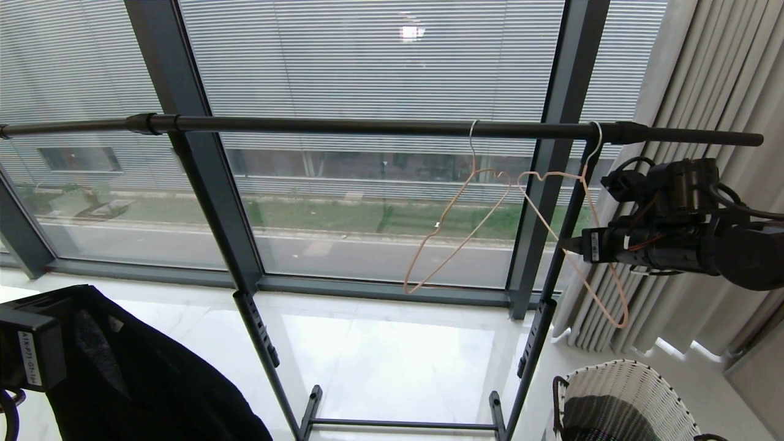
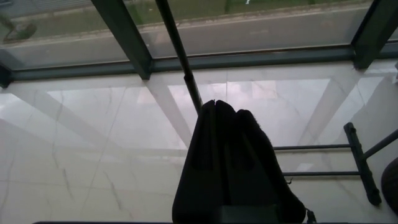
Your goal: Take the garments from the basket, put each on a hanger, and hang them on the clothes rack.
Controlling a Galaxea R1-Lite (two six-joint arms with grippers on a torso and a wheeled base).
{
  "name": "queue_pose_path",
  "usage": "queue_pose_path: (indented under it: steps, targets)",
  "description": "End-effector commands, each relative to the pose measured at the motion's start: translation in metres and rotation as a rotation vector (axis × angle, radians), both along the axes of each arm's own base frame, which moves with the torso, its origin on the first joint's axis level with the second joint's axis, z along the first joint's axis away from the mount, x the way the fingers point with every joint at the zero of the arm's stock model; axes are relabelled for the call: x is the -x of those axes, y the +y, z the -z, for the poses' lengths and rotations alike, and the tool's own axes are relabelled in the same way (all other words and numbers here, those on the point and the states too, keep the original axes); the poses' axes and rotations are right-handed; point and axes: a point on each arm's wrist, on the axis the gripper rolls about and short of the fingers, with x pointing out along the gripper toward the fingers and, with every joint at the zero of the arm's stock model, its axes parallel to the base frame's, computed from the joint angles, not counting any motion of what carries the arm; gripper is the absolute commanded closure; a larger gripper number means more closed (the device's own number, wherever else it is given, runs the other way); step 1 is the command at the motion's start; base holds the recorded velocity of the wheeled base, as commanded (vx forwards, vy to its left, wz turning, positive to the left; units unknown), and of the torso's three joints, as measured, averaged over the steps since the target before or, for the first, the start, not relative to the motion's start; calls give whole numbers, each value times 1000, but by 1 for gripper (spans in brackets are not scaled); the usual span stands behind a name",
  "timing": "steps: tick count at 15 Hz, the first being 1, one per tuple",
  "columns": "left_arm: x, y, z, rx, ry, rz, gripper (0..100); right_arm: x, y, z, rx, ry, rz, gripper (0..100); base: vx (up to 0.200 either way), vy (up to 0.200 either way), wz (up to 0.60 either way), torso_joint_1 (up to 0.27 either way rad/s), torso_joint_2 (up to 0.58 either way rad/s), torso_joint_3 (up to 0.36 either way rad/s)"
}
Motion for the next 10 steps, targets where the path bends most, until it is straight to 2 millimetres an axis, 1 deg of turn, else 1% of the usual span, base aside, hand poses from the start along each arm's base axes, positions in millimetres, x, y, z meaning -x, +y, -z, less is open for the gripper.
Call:
queue_pose_path:
  steps: [1,7,10]
  targets:
    - [0,0,1,0,2,2,100,0,0,1,0,1,-1,100,0,0,0,0,0,0]
    - [1,0,1,0,-1,-1,100,0,1,0,-1,-2,-2,100,0,0,0,0,0,0]
    - [2,0,0,2,-4,-2,100,3,0,-5,-4,-15,-2,100,0,0,0,0,0,0]
